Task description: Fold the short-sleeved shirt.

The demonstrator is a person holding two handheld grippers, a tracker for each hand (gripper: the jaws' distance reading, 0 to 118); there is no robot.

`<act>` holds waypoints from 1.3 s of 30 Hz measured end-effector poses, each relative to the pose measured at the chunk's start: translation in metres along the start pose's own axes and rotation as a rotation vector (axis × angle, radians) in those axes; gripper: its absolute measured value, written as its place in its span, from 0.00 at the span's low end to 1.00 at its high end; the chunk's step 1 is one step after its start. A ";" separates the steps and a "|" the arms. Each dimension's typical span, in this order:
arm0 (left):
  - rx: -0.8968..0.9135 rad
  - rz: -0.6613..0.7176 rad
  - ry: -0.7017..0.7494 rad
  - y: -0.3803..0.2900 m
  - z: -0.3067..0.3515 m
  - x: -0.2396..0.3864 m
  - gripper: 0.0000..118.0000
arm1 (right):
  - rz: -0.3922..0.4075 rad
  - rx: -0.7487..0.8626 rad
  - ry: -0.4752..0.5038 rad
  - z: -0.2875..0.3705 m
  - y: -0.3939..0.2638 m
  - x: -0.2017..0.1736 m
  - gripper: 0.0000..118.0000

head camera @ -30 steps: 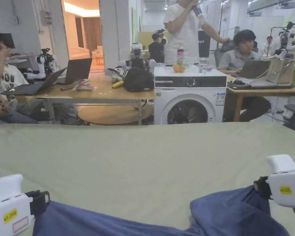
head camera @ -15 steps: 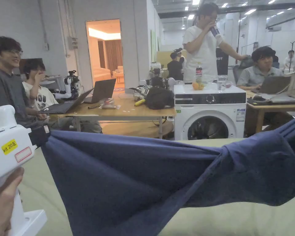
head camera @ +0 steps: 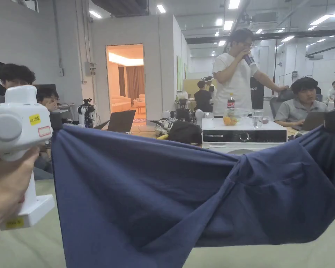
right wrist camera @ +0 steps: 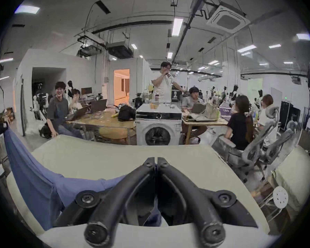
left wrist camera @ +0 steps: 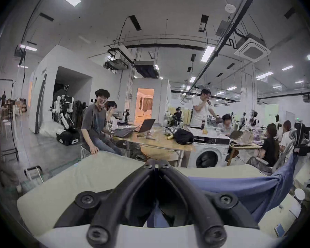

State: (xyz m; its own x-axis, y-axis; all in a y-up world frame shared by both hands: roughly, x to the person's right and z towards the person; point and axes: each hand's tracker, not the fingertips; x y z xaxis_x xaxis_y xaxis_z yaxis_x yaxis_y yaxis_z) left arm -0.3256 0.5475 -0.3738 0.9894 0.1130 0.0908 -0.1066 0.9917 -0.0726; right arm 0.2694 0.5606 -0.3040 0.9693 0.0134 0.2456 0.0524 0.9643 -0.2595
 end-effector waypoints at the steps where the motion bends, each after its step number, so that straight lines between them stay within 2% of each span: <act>1: 0.004 0.002 0.001 0.007 -0.005 0.001 0.00 | -0.002 0.004 -0.002 -0.007 0.009 -0.002 0.00; 8: 0.014 -0.099 0.061 0.036 -0.047 0.017 0.00 | 0.000 0.031 -0.018 -0.046 0.049 -0.018 0.00; 11: 0.013 -0.095 0.065 0.029 -0.065 0.018 0.00 | -0.043 0.018 0.004 -0.064 0.055 -0.024 0.00; 16: -0.011 -0.083 0.055 0.012 -0.089 0.019 0.00 | -0.007 0.003 0.009 -0.091 0.045 -0.036 0.00; 22: -0.072 -0.054 0.040 -0.009 -0.100 0.010 0.00 | -0.041 -0.049 0.036 -0.102 0.000 -0.032 0.00; 24: -0.132 -0.035 0.011 -0.033 -0.081 0.008 0.00 | -0.042 -0.113 0.069 -0.098 -0.046 -0.028 0.00; 25: -0.168 -0.006 -0.002 -0.084 -0.075 -0.006 0.00 | -0.058 -0.117 0.074 -0.094 -0.071 -0.026 0.00; 27: -0.223 0.000 -0.057 -0.134 -0.049 -0.015 0.00 | -0.043 -0.126 0.074 -0.076 -0.124 -0.021 0.00; 29: -0.228 0.021 -0.067 -0.186 0.016 -0.019 0.00 | -0.028 -0.148 0.086 -0.039 -0.187 -0.014 0.00; 30: -0.248 0.016 -0.082 -0.204 0.042 -0.019 0.00 | -0.058 -0.151 0.088 -0.025 -0.209 -0.009 0.00; 31: -0.239 0.035 -0.081 -0.232 0.081 -0.017 0.00 | -0.095 -0.239 0.128 -0.005 -0.239 -0.001 0.00; 32: -0.292 0.026 -0.116 -0.256 0.117 -0.012 0.00 | -0.133 -0.224 0.121 0.017 -0.265 0.004 0.00; 33: -0.339 0.005 -0.118 -0.262 0.121 -0.027 0.00 | -0.165 -0.240 0.098 0.032 -0.285 0.008 0.00; 34: -0.306 0.010 -0.094 -0.280 0.153 -0.024 0.00 | -0.196 -0.278 0.095 0.051 -0.306 0.012 0.00; 35: -0.363 0.057 -0.109 -0.294 0.183 -0.019 0.00 | -0.220 -0.252 0.068 0.072 -0.326 0.012 0.00; 36: -0.382 0.113 -0.098 -0.308 0.209 -0.016 0.00 | -0.268 -0.267 0.093 0.089 -0.339 0.014 0.00; 37: -0.369 0.159 -0.093 -0.306 0.190 -0.051 0.00 | -0.335 -0.237 0.069 0.109 -0.354 0.015 0.00; 38: -0.398 0.180 -0.088 -0.312 0.207 -0.053 0.00 | -0.367 -0.230 0.049 0.125 -0.365 0.016 0.00; 39: -0.409 0.179 -0.072 -0.319 0.224 -0.053 0.00 | -0.358 -0.246 0.048 0.137 -0.371 0.017 0.00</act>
State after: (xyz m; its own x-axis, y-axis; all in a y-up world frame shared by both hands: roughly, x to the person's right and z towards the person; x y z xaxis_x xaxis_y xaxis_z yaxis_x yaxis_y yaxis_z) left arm -0.3661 0.2393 -0.1330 0.9480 0.2991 0.1088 -0.2137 0.8514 -0.4790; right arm 0.2336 0.2395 -0.0756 0.8895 -0.3277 0.3186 0.4368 0.8144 -0.3820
